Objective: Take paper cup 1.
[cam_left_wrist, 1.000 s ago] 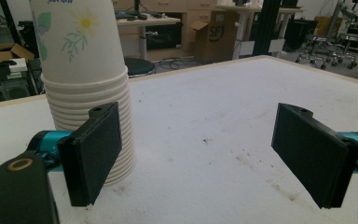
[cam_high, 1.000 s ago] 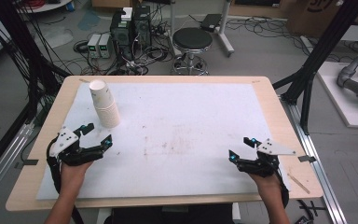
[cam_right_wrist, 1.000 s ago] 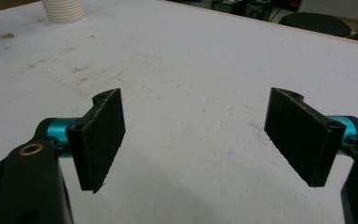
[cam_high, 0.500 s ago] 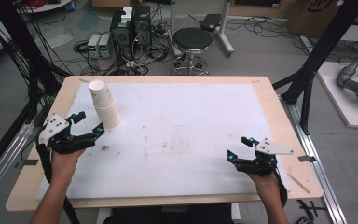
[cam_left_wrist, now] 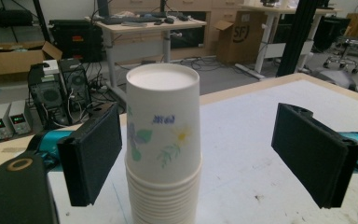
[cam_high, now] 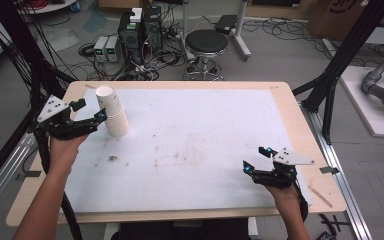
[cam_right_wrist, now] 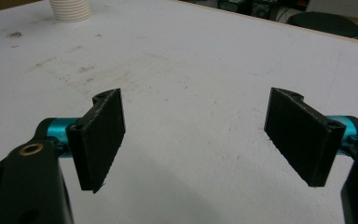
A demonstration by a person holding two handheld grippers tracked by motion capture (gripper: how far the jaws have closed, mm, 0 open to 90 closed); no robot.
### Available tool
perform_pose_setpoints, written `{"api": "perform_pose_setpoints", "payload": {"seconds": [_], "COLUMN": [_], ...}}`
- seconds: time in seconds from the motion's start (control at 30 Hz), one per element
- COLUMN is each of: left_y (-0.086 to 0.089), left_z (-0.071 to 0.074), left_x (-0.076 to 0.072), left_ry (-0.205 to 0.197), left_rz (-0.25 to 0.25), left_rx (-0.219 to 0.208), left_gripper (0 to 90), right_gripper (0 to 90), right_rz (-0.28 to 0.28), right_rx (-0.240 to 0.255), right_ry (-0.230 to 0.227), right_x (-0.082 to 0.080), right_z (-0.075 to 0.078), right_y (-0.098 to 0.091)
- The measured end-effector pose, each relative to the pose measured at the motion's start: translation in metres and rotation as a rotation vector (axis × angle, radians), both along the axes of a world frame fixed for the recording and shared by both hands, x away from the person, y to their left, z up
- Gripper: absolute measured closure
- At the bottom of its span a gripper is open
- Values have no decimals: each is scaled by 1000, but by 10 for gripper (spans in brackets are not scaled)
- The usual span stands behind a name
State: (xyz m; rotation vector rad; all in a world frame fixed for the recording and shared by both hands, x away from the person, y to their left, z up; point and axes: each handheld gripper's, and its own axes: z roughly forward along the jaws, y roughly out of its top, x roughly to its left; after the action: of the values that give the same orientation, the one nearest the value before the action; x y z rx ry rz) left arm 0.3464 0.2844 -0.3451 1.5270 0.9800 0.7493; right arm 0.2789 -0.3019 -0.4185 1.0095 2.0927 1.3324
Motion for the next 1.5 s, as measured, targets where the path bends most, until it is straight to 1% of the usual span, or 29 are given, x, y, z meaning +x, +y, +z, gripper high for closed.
{"api": "perform_pose_setpoints", "payload": {"seconds": [0.07, 0.1, 0.17, 0.23, 0.4, 0.5, 0.53, 0.6, 0.67, 0.73, 0.9, 1.03, 1.23, 1.3, 1.4, 1.5], "left_y": [0, 0, 0, -2, -6, -9, -10, -11, -11, -12, -13, -15, -17, -18, -18, -17], "left_z": [6, 9, 15, 21, 29, 32, 32, 31, 29, 26, 20, 15, 9, 7, 6, 5], "left_x": [5, 8, 13, 19, 31, 38, 40, 45, 49, 53, 62, 69, 75, 77, 78, 79], "left_ry": [4, -1, 4, 9, 17, 26, 29, 42, 55, 69, 90, 110, 129, 138, 140, 148], "left_rz": [2, 3, 8, 11, 19, 22, 26, 31, 33, 32, 37, 35, 38, 32, 24, 18], "left_rx": [4, 5, 0, 8, 18, 33, 31, 40, 36, 47, 38, 45, 58, 54, 56, 51], "left_gripper": [160, 160, 160, 160, 160, 160, 160, 160, 160, 160, 160, 160, 173, 188, 220, 231], "right_gripper": [207, 207, 207, 207, 207, 207, 207, 207, 208, 207, 207, 207, 207, 207, 207, 207], "right_rz": [2, 2, 6, 6, 10, 12, 11, 8, 6, 7, 6, 6, 5, 6, 5, 4], "right_rx": [-2, -2, -3, -3, 1, 1, 3, 6, 7, 8, 6, 7, 6, 6, 7, 8], "right_ry": [1, 1, -1, 0, 2, -4, -2, -1, -2, -1, 0, 2, 5, 4, 5, 6], "right_x": [0, 0, 0, 0, 0, 0, 0, -1, -1, -1, 0, 0, 0, 0, 0, 0], "right_z": [0, 0, 0, 0, 0, 0, 0, 0, 0, 0, 0, -1, -1, -1, -1, -2], "right_y": [0, 0, 0, 1, 0, -1, -1, -2, -3, -3, -3, -3, -4, -5, -6, -6]}}
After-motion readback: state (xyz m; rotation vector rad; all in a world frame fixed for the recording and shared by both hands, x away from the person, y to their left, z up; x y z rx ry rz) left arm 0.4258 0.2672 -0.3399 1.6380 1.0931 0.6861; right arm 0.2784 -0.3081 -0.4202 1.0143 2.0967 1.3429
